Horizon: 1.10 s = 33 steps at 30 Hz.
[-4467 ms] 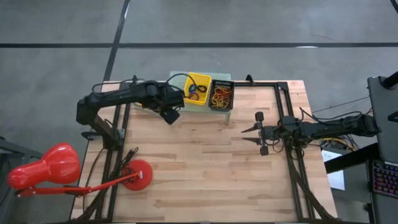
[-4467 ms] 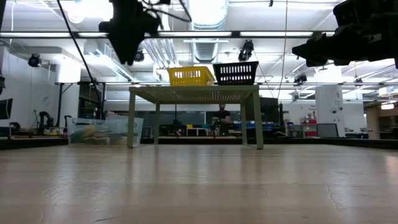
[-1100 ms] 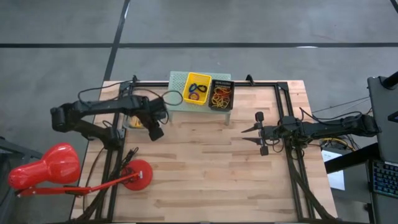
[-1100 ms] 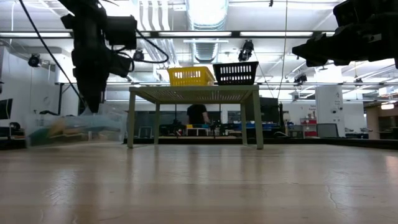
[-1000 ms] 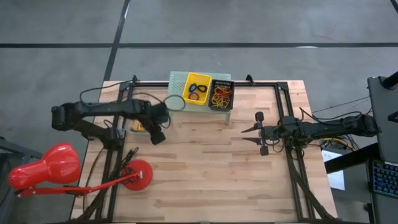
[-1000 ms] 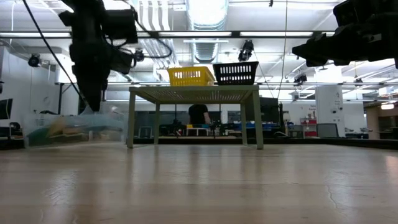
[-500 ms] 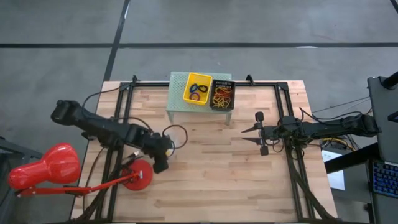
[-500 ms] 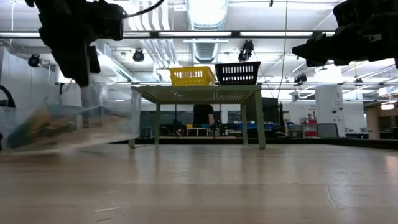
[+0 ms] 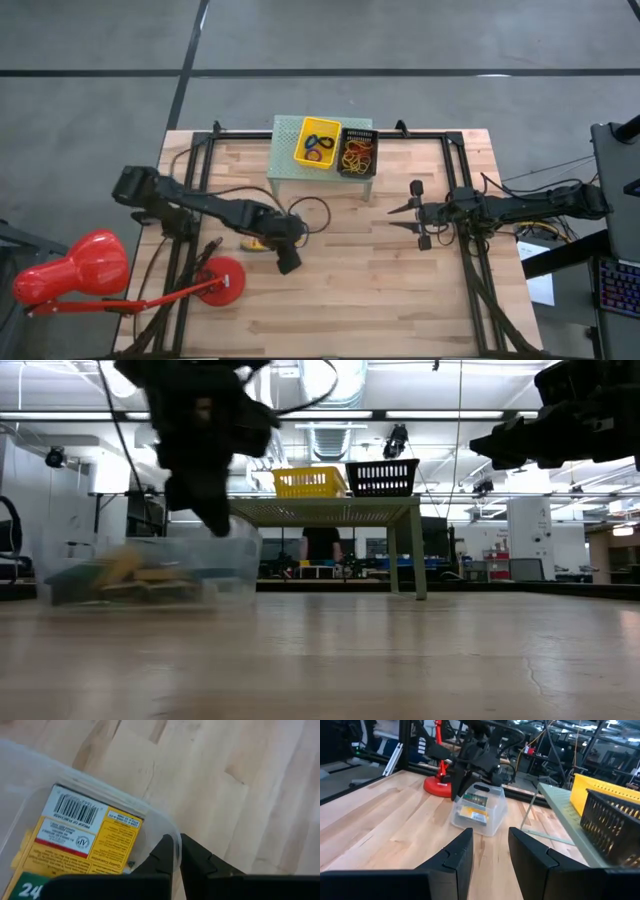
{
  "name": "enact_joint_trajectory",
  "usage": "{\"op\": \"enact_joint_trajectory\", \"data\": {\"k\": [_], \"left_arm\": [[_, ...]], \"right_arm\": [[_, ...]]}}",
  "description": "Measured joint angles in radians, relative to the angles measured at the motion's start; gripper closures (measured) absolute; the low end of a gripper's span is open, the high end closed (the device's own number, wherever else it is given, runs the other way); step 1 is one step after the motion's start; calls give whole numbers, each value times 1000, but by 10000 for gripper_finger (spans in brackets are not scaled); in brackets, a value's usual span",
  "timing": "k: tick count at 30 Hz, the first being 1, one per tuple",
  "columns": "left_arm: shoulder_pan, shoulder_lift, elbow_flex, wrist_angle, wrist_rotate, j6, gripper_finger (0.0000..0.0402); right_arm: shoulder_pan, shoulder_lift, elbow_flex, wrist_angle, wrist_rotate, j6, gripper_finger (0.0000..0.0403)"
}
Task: Pick & Place Office Desk Supplies
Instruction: Put the transparent bin on the shelf
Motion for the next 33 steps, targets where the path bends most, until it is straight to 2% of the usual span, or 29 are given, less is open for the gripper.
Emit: {"op": "enact_joint_trajectory", "data": {"k": [7,12,18,27,33], "left_arm": [[0,202,271,-208,5,58,382],[1,243,392,-270,-8,91,382],[1,243,418,-245,-22,110,382],[5,242,377,-241,-25,101,381],[7,238,376,-239,-48,85,343]], "right_arm": [[0,3,0,1,0,0,282],[0,4,0,0,0,0,282],[0,4,0,1,0,0,282],[0,4,0,1,0,0,282],[0,4,0,1,0,0,282]]}}
